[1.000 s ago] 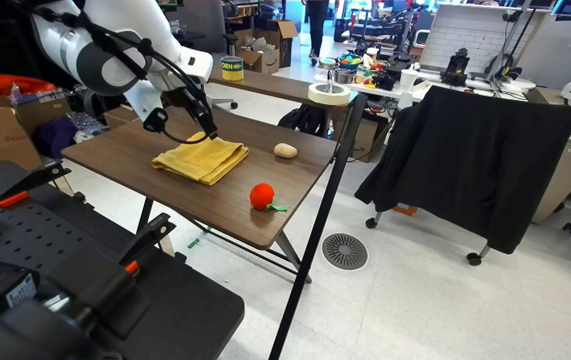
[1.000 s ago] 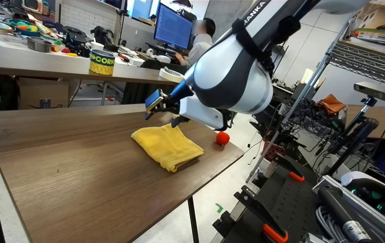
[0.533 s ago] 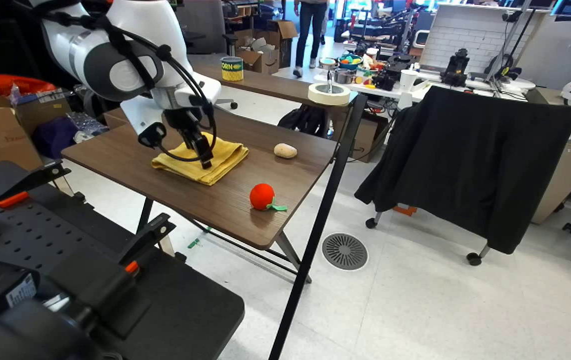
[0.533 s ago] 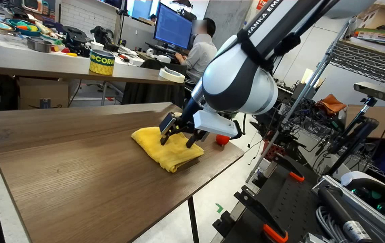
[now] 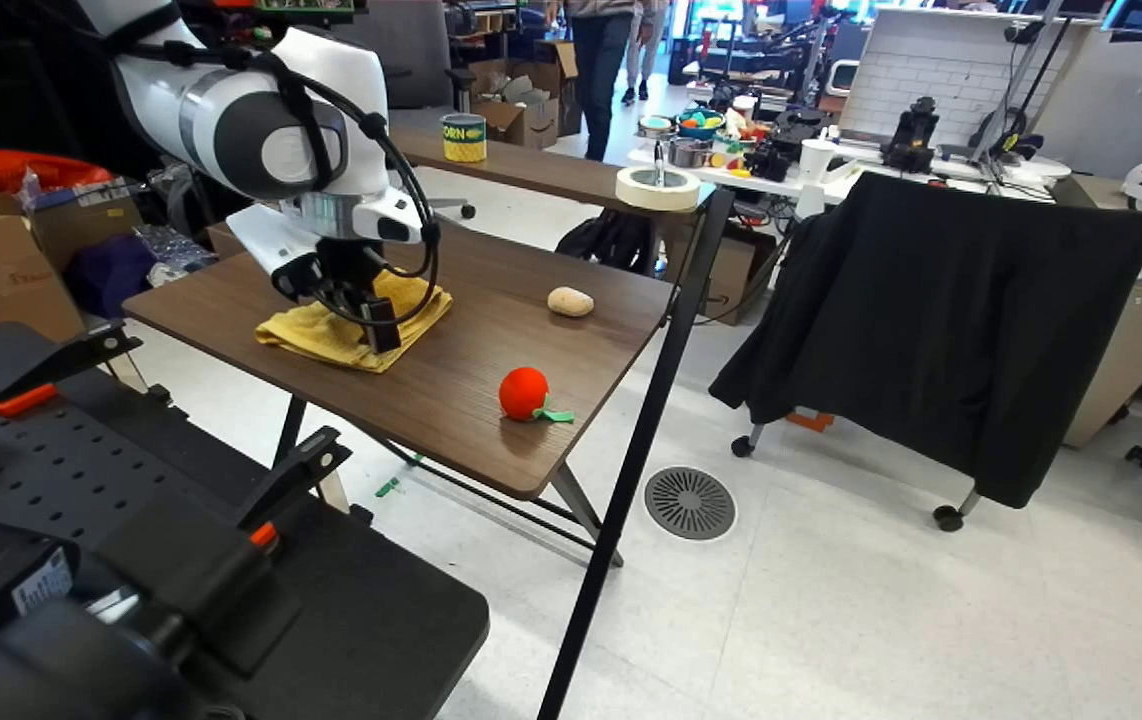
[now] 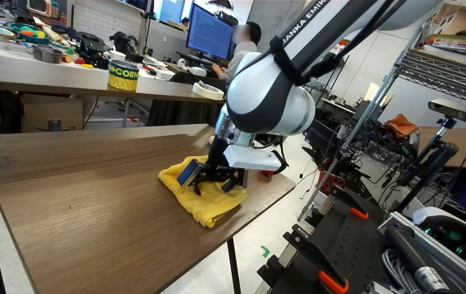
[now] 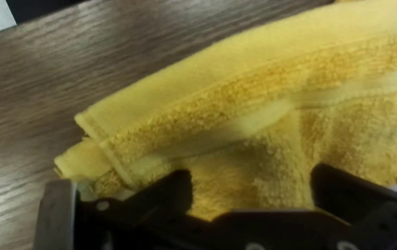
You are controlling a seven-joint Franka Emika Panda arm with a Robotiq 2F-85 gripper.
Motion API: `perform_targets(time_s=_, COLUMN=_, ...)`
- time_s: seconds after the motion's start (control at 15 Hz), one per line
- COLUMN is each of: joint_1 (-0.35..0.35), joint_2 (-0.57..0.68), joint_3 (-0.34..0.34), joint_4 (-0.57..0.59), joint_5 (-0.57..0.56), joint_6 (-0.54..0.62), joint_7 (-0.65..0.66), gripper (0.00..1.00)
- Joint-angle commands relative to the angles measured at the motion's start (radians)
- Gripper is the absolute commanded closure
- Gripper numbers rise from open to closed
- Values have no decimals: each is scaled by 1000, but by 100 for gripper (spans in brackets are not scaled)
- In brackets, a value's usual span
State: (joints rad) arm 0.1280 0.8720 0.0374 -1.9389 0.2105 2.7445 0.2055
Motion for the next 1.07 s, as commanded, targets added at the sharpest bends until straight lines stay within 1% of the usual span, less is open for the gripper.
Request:
perform_targets(time_s=0.0, joint_1=64, joint_2=115, joint_3=-21, joint_4=121, joint_5=-75, joint_6=-112, joint_7=24, gripper=0)
perform_targets(time_s=0.2, joint_1=133, joint_2=145, joint_3=-28, joint_4=172, joint_5=-139, joint_6=-131, joint_7=41, gripper=0)
perform_targets(time_s=0.53, joint_1=223, joint_2=167, joint_3=-4, joint_4=219, joint_5=-203, joint_6=-120, joint_7=29, gripper=0)
perform_targets(time_s=0.67, joint_1=242, joint_2=179, joint_3=-3, joint_4=244, joint_5=-213, joint_6=-123, joint_7=26, gripper=0)
perform_targets(time_s=0.8, joint_1=256, joint_2=190, joint_3=-21, joint_4=270, joint_5=-217, joint_6=-109, joint_7=40, gripper=0)
perform_targets(time_s=1.0, joint_1=248, joint_2=204, joint_3=-51, joint_4=314, joint_5=-214, joint_6=-78, joint_7=61, gripper=0)
